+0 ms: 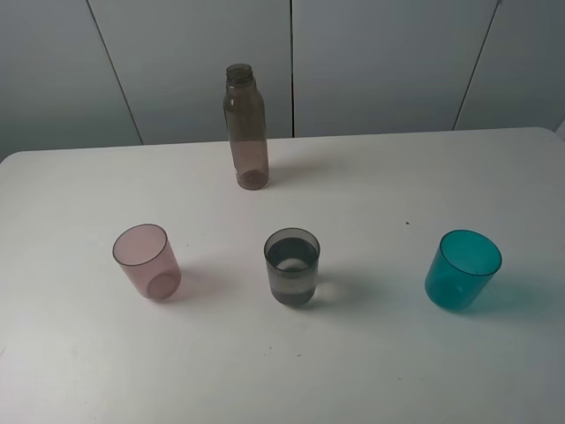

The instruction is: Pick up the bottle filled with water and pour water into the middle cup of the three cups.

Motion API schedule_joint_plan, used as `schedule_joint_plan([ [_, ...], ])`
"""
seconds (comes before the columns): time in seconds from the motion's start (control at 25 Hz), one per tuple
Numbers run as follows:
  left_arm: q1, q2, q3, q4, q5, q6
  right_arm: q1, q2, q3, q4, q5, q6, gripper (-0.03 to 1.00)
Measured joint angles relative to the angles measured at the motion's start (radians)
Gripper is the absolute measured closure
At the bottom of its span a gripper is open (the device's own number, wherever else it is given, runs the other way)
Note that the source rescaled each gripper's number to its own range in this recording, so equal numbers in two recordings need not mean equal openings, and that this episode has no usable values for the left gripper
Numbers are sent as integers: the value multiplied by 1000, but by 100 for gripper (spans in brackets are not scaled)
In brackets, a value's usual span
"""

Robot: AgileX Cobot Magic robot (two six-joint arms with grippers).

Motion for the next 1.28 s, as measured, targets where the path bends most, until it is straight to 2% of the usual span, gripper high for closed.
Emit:
schedule_joint_plan([
  [0.32, 0, 0, 0, 0, 0, 0, -28, 0, 0, 0, -1, 0, -3],
  [0.64, 0, 0, 0, 0, 0, 0, -240, -1, 0, 0, -1, 0, -3],
  [0.72, 0, 0, 0, 0, 0, 0, -269, -1, 0, 3, -1, -5, -3],
  [1.28, 0, 0, 0, 0, 0, 0, -234, -1, 1, 2, -1, -9, -3],
])
